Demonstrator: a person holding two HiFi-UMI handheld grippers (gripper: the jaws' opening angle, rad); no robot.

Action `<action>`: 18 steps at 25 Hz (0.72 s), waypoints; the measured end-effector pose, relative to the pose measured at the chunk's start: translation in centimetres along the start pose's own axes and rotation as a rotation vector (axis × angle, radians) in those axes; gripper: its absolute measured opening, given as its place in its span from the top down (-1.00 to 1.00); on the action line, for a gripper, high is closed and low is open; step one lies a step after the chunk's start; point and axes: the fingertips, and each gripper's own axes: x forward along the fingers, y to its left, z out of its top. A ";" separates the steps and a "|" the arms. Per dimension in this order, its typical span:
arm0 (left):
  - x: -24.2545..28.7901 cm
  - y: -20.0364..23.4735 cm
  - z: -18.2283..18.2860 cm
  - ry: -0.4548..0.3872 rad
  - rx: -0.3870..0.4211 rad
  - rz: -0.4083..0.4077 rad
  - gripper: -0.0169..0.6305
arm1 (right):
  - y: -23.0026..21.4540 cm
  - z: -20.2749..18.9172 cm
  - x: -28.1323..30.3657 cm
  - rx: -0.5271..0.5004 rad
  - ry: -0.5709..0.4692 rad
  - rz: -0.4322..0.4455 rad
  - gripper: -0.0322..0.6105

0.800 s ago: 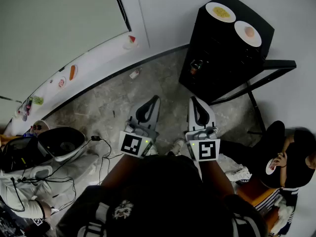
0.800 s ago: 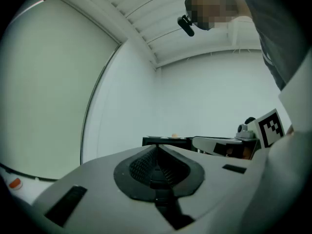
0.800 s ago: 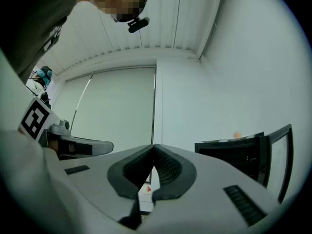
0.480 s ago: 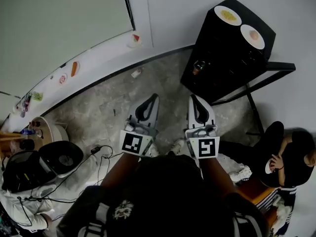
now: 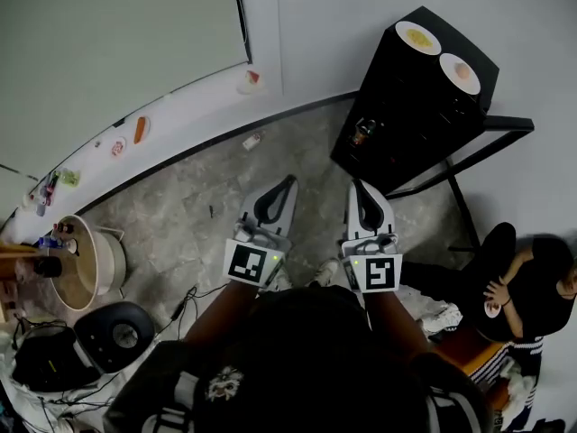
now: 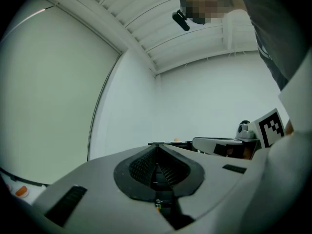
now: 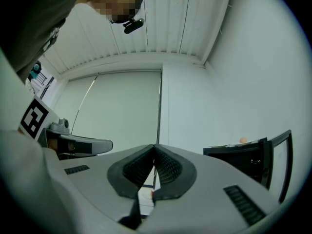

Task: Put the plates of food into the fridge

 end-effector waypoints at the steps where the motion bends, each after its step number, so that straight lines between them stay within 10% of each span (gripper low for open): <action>1: -0.2 0.0 0.0 0.000 0.001 -0.004 0.85 | 0.2 0.1 -0.1 0.003 -0.009 0.002 0.82; 18: 0.5 0.3 -1.7 0.035 0.033 -0.065 0.85 | -0.2 -1.0 -0.1 -0.021 0.032 -0.068 0.82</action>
